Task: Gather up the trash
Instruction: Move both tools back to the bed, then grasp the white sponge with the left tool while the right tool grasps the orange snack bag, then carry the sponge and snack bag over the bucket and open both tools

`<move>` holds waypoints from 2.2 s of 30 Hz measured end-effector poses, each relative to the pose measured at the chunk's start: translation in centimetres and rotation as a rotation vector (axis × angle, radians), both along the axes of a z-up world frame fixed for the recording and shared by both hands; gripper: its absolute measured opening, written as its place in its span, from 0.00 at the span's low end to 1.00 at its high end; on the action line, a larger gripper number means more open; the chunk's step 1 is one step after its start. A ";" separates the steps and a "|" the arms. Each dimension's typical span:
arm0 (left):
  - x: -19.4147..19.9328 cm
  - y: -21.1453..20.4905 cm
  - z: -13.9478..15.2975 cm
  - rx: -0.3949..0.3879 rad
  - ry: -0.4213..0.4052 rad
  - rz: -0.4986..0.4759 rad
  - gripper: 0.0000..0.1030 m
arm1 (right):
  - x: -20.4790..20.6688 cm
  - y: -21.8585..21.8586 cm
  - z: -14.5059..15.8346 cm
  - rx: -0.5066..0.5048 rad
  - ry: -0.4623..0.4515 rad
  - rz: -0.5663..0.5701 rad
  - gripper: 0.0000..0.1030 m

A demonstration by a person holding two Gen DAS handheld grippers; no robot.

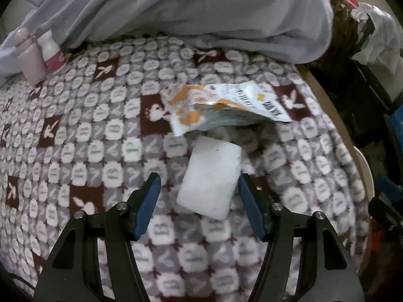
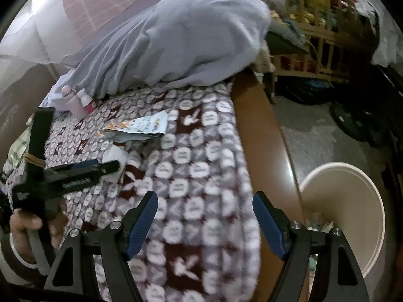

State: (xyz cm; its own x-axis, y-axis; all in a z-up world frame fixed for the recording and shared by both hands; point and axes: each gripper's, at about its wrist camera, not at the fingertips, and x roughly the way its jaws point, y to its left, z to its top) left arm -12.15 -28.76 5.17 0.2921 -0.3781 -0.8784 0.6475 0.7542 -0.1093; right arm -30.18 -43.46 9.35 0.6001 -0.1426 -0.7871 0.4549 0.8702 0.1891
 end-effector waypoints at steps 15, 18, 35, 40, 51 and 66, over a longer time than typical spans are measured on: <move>4.1 8.6 3.3 -0.030 -0.042 0.094 0.31 | 13.5 3.6 1.2 0.077 -0.068 0.161 0.80; 4.3 9.7 3.2 -0.035 -0.035 0.108 0.31 | 17.3 5.4 1.3 0.026 -0.015 0.229 0.82; 3.7 10.0 1.9 -0.080 0.032 0.102 0.31 | 16.3 8.1 -1.8 -0.118 0.054 0.320 0.41; 1.9 8.9 2.4 -0.084 0.031 0.068 0.31 | 11.3 9.1 0.5 -0.142 0.000 0.330 0.40; -3.3 6.0 4.5 -0.082 -0.007 -0.020 0.31 | 4.0 10.0 2.0 -0.247 -0.005 0.301 0.40; -8.4 1.4 6.1 -0.080 -0.045 -0.123 0.31 | -2.4 6.7 3.4 -0.270 -0.018 0.193 0.40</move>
State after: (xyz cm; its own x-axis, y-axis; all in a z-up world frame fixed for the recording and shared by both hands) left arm -20.55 -27.36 11.32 0.2779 -0.4820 -0.8309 0.7403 0.6586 -0.1345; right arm -32.59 -36.73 12.73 0.6499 -0.2270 -0.7253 0.2759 0.9597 -0.0531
